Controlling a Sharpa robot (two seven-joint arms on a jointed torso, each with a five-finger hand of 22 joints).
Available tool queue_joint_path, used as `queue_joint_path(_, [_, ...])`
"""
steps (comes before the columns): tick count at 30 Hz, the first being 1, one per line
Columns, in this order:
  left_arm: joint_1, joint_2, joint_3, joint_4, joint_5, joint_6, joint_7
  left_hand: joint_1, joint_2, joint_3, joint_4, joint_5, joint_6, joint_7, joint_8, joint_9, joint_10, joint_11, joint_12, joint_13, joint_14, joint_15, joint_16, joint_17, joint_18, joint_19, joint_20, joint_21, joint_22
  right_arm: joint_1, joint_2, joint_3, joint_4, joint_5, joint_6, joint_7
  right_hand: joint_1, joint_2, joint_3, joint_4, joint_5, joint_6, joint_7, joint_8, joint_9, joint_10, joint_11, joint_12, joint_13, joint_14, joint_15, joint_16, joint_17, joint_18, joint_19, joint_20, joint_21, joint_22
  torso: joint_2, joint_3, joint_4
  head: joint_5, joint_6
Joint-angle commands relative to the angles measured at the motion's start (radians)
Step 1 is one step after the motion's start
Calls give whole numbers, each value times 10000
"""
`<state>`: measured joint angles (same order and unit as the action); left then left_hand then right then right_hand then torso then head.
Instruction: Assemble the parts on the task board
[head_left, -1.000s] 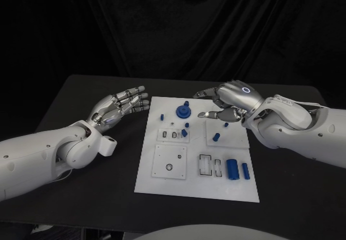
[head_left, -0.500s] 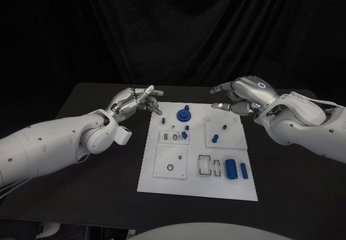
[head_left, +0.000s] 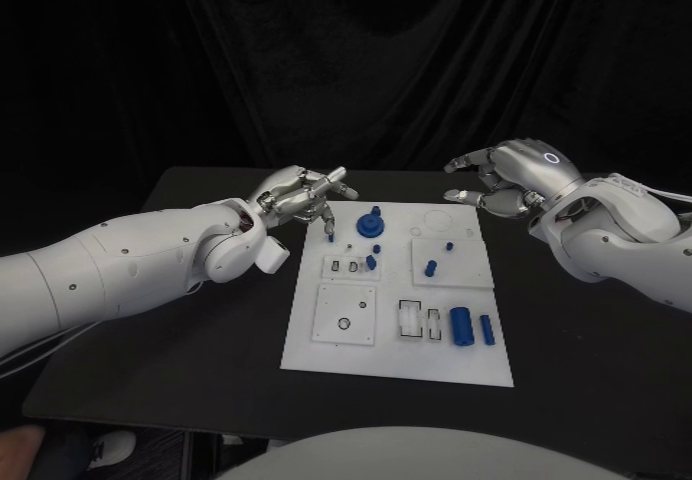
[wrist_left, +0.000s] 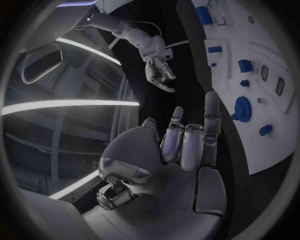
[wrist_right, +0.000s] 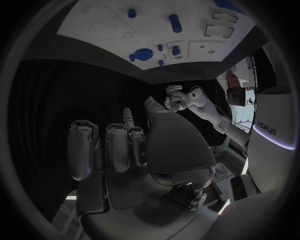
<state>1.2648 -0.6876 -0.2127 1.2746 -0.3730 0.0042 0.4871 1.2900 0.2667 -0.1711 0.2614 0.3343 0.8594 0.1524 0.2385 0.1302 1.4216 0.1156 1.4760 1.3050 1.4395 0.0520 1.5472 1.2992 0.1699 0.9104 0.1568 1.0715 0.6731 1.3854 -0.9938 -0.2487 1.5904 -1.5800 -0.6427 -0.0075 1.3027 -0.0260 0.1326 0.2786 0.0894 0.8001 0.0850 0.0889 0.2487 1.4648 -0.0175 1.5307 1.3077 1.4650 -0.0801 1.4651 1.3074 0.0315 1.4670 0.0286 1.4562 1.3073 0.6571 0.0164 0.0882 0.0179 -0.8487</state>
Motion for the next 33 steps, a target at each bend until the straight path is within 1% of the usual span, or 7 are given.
queue_joint_path(1, [27, 16, 9, 291, -2689, -702, -2284, 631, 61, 286, -51, 1, 181, -59, 125, 135, 1361, -391, 874, 2555, 821, -201, 140, 2182, -113, 361, -78, 714, 806, -31, -27, 5, -30, 139, -106, -45, -10, 125, -53, -34, 134, 111, 28, 62, -19, 744, 62, 51, 2161, 741, 45, 19, 997, -35, 545, 57, 18, 2267, -134, 85, -171, 121, -110])
queue_joint_path(5, [56, 71, 11, 625, -4851, -498, -3933, 324, -61, 244, 298, -520, 398, -184, 360, 506, 1492, -490, 948, 2658, 1312, -306, 236, 2716, -307, 1376, -229, 1832, 2377, -45, -7, 5, -93, 145, -123, 67, 45, 140, -59, -96, 487, 230, 15, 52, -51, 739, 60, 47, 2156, 746, 51, 39, 1020, -36, 548, 73, 26, 2269, -186, 128, -236, 243, -198])
queue_joint_path(9, [176, 261, 11, 769, -5928, -46, -5464, -190, -127, 102, 277, -987, 653, -439, 1110, 1517, 1492, -744, 948, 2658, 1312, -550, 236, 2716, -513, 2386, -442, 2630, 3676, -50, -23, 5, -113, 148, -138, 124, 59, 151, -54, -106, 529, 249, 18, 48, -58, 739, 59, 47, 2155, 748, 51, 45, 1029, -37, 551, 73, 32, 2270, -188, 162, -311, 335, -240])
queue_joint_path(13, [310, 449, 12, 928, -6395, 506, -6824, -1022, -158, -197, 265, -1778, -59, -708, 2709, 4214, 1492, -923, 948, 2658, 1312, -814, 236, 2716, -690, 3256, -689, 3076, 4656, -52, -30, 5, -125, 149, -136, 154, 74, 158, -49, -118, 568, 264, 20, 45, -64, 748, 60, 57, 2168, 748, 50, 46, 1029, -36, 550, 73, 30, 2270, -204, 158, -321, 346, -240])
queue_joint_path(18, [427, 681, 12, 1085, -6613, 740, -7887, -901, -412, -154, 165, -1658, -403, -883, 3818, 6284, 1492, -1173, 948, 2658, 1312, -1000, 236, 2716, -811, 3866, -900, 3309, 5266, -54, -46, 4, -135, 149, -143, 138, 94, 159, -45, -134, 613, 279, 23, 39, -72, 747, 61, 56, 2168, 749, 50, 50, 1033, -38, 553, 74, 39, 2273, -237, 156, -294, 297, -240])
queue_joint_path(22, [472, 788, 12, 1169, -6666, 591, -8327, -706, -595, 18, 101, -1400, -1135, -942, 4638, 8145, 1492, -1243, 948, 2658, 1312, -1071, 236, 2716, -877, 4175, -986, 3401, 5590, -54, -32, 4, -154, 149, -143, 128, 118, 157, -41, -156, 662, 285, 27, 28, -81, 741, 64, 49, 2158, 748, 51, 45, 1024, -37, 551, 75, 33, 2271, -282, 218, -331, 289, -240])
queue_joint_path(33, [523, 845, 13, 1378, -6701, 379, -9384, -984, -606, 58, 250, -1392, -1447, -950, 4955, 9327, 1492, -1253, 948, 2658, 1312, -1088, 236, 2716, -942, 4457, -1005, 3523, 5919, -59, 50, 3, -247, 149, -99, 89, 158, 163, -31, -194, 822, 300, 39, -6, -110, 739, 73, 48, 2156, 746, 58, 42, 1016, -35, 548, 79, 27, 2268, -320, 338, -507, 380, -240])
